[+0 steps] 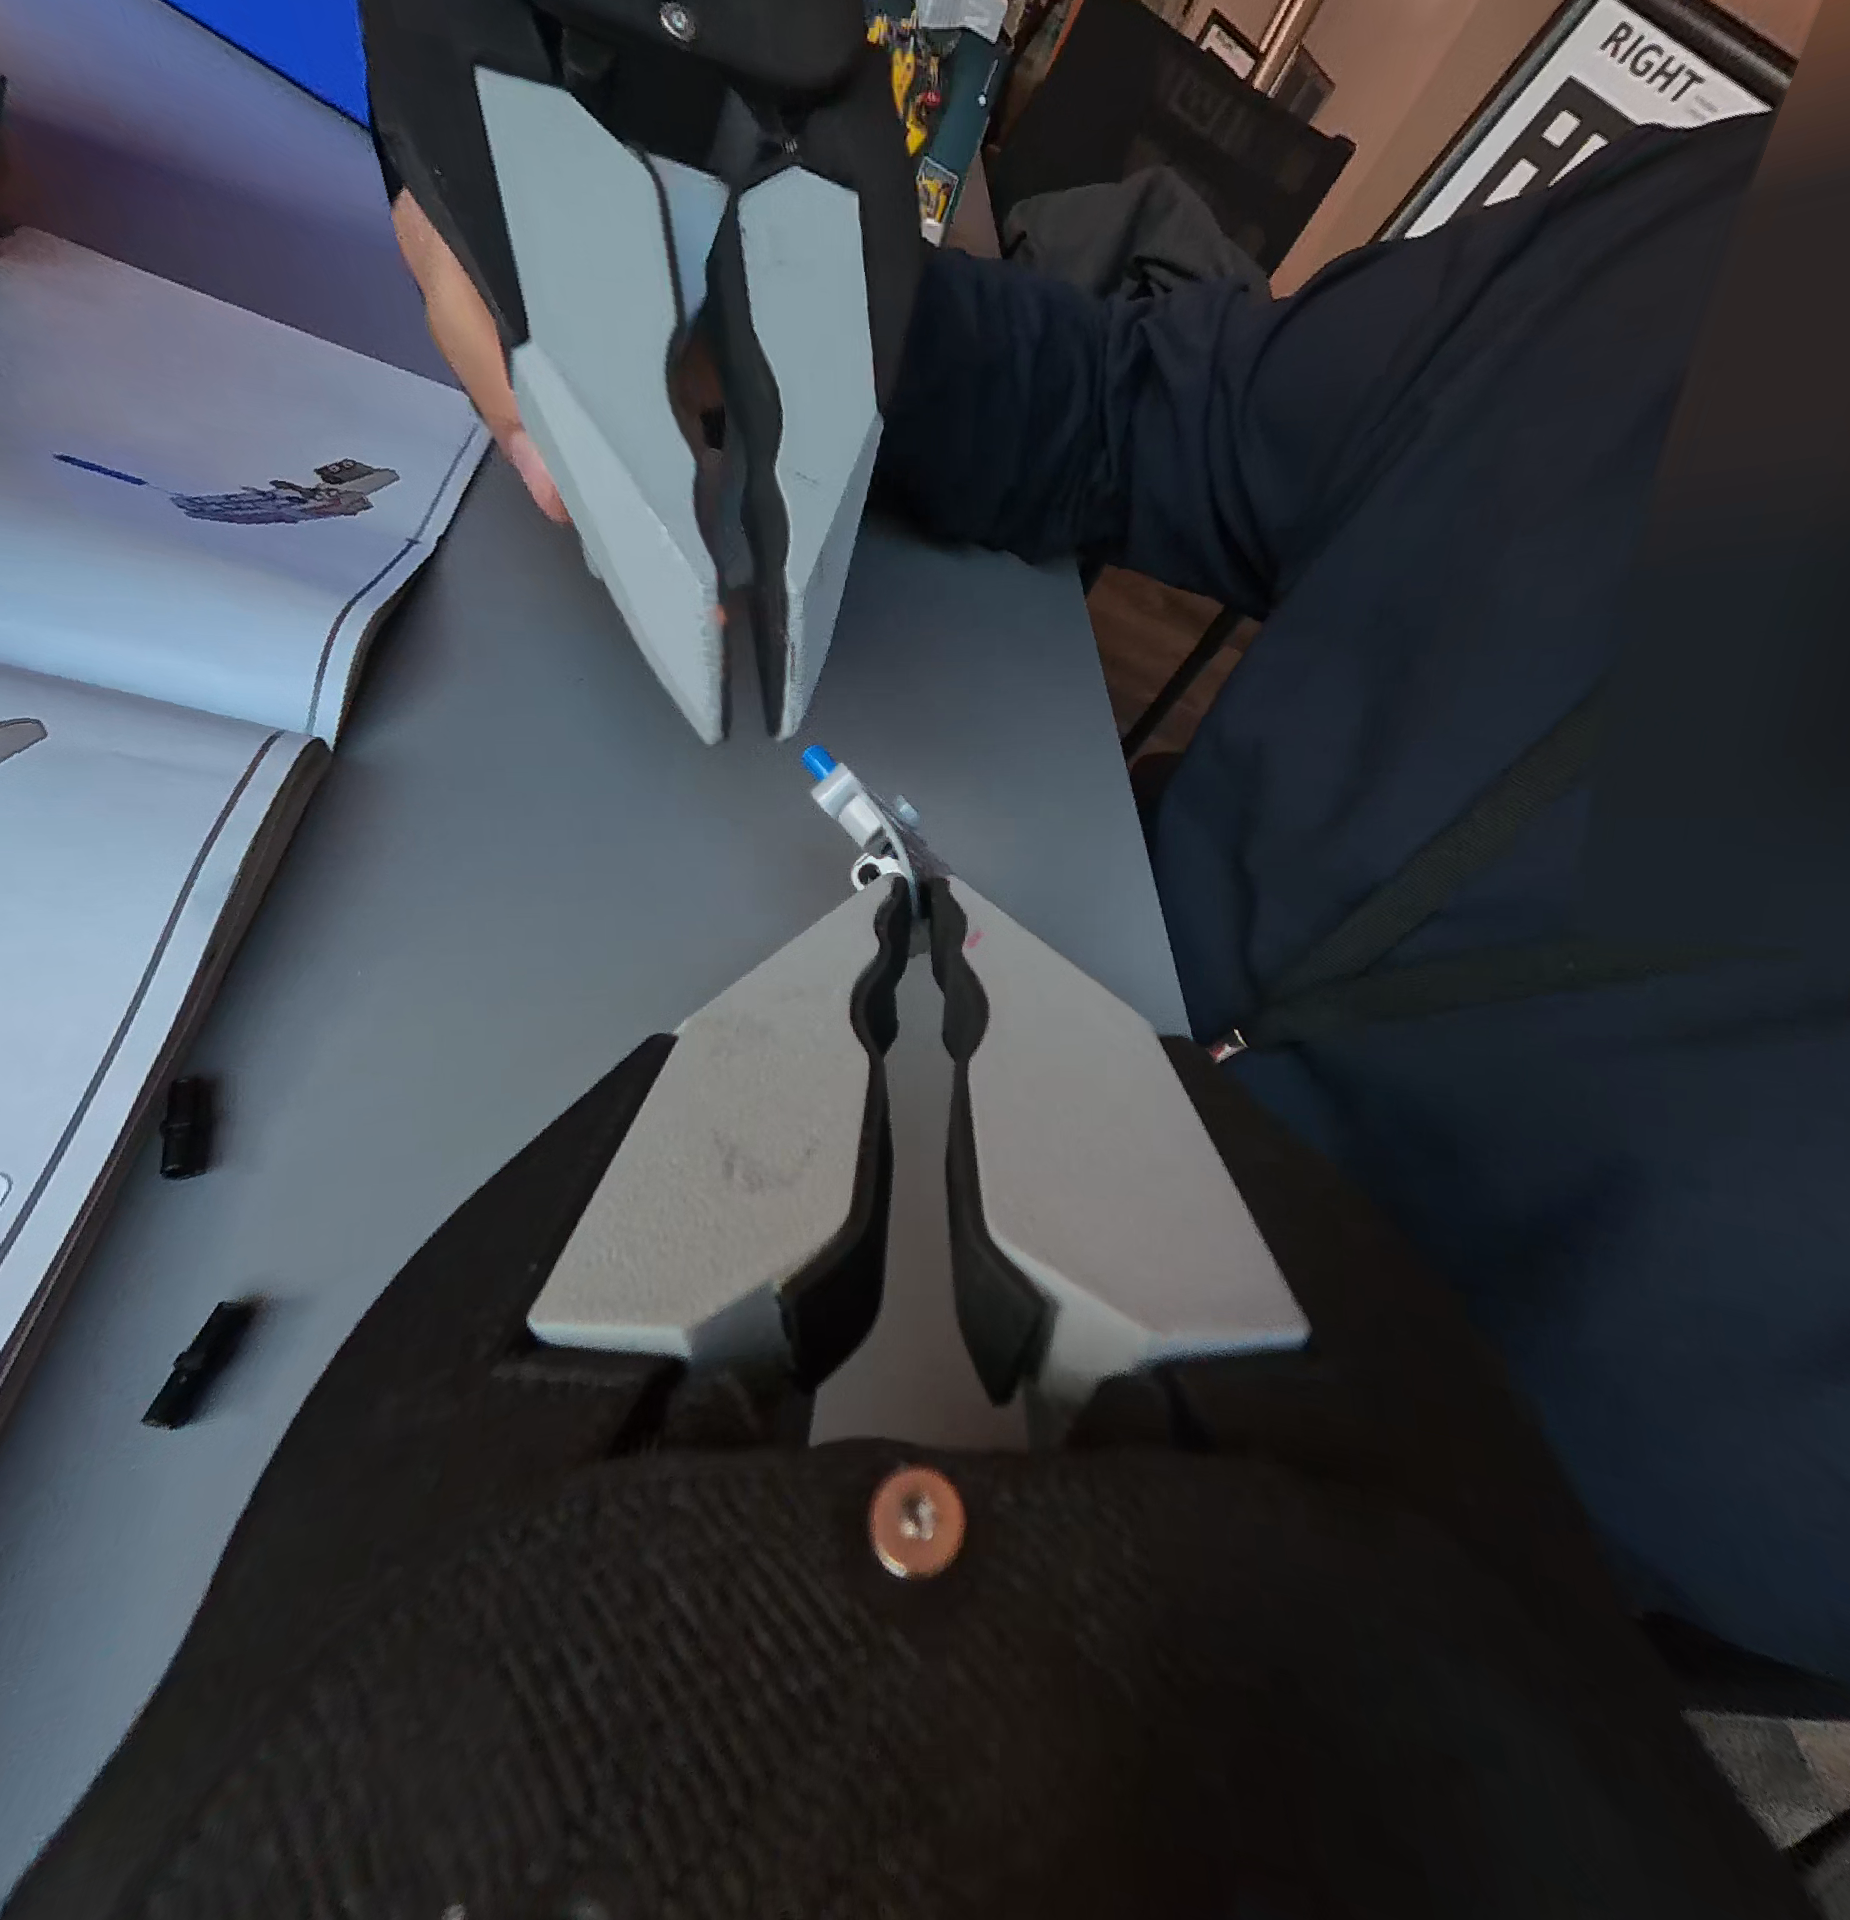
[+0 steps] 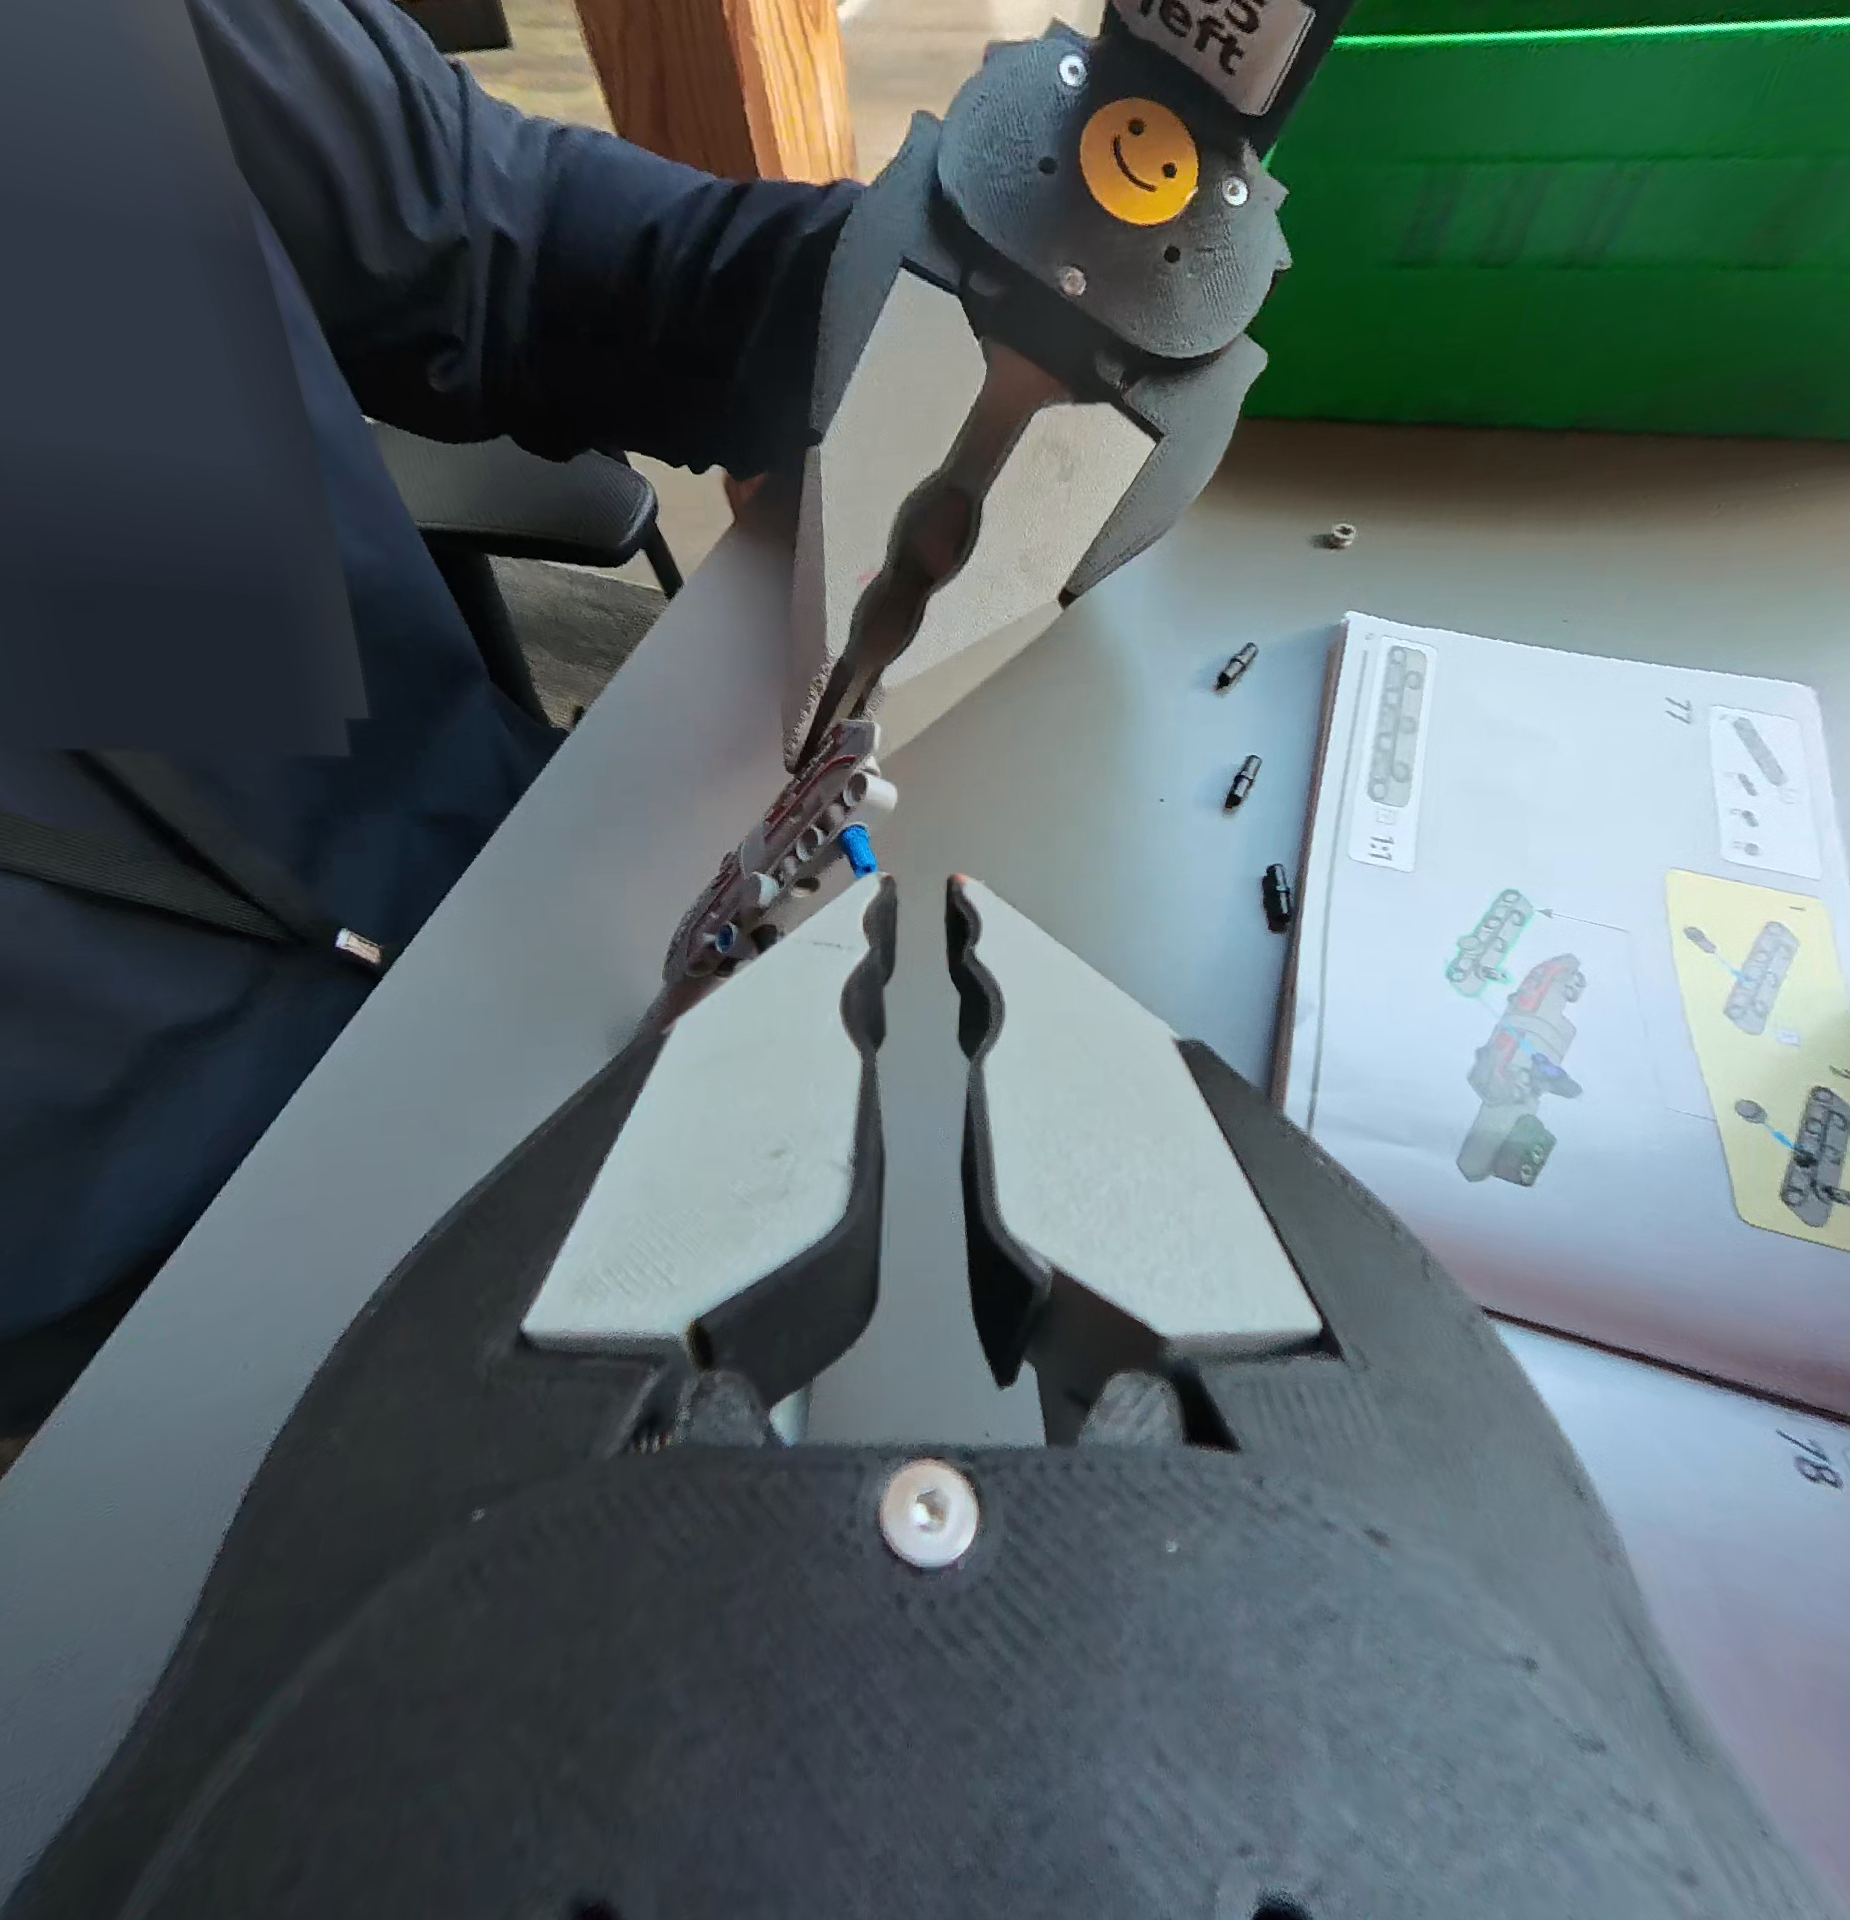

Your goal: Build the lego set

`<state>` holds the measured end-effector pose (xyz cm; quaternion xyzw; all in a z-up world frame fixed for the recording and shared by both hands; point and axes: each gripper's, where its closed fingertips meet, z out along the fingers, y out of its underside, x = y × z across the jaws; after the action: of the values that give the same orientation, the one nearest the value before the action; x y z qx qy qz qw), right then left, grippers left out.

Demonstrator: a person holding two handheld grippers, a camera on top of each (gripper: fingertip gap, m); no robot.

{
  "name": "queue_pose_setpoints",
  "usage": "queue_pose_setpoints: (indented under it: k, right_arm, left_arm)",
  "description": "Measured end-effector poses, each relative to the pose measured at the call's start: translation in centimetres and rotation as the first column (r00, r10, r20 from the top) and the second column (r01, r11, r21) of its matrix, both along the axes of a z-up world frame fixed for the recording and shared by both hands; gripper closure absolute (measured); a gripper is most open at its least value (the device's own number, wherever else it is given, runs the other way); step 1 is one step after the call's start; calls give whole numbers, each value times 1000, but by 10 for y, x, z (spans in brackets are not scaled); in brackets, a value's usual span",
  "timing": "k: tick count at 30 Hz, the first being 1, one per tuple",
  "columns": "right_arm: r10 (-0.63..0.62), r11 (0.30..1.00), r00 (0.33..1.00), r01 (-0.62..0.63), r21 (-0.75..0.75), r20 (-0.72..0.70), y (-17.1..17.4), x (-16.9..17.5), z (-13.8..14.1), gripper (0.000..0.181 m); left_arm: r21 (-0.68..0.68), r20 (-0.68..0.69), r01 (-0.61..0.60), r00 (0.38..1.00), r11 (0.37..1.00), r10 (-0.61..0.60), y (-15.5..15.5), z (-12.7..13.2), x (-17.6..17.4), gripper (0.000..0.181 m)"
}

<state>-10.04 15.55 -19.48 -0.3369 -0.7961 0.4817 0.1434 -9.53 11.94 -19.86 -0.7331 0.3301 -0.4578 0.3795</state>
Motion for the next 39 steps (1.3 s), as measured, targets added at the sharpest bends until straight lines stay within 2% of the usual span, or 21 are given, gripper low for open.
queue_pose_setpoints:
  k: [4, 6, 18, 24, 26, 27, 29, 31, 32, 35, 39]
  right_arm:
    - [68, 995, 997, -66, -78, 23, -10, 7, 4, 177]
    - [66, 997, 997, -65, -47, 31, -11, 6, 0, 181]
    - [84, 996, 996, -84, 43, 17, -15, 7, -4, 181]
    - [82, 995, 996, -83, 45, 25, -16, 7, -5, 181]
    - [14, 998, 999, -17, 59, 46, -2, 5, 4, 181]
    - [-79, 992, 996, 75, 101, 39, 17, 3, 11, 181]
    - [-219, 970, 974, 224, 96, -56, 48, 9, 44, 166]
    - [-281, 958, 950, 286, 14, -134, 58, 29, 78, 156]
    - [-320, 946, 935, 324, 5, -153, 62, 39, 86, 148]
    - [-400, 913, 893, 408, -6, -206, 62, 70, 84, 144]
    - [-417, 909, 881, 408, -89, -222, 39, 86, 52, 141]
  left_arm:
    - [13, -5, -3, 1000, 1000, 3, 1, 0, 0, 181]
    - [23, -10, 2, 1000, 1000, -2, 0, 0, 1, 180]
    - [26, -31, 25, 999, 999, -24, -4, -2, 3, 181]
    - [39, -45, 28, 999, 999, -27, -5, -3, 5, 181]
    - [131, -51, -3, 999, 991, 10, -1, 3, 5, 180]
    - [176, -49, 5, 999, 984, 4, -3, 8, 7, 180]
    - [269, -33, -39, 998, 962, 50, -1, 19, 6, 180]
    - [337, -67, -63, 994, 940, 91, 1, 20, 4, 180]
    - [365, -77, -69, 992, 929, 104, 1, 22, 5, 180]
    - [398, -102, -66, 988, 915, 116, 2, 20, 11, 180]
    - [452, -98, -107, 981, 886, 168, 10, 22, 16, 181]
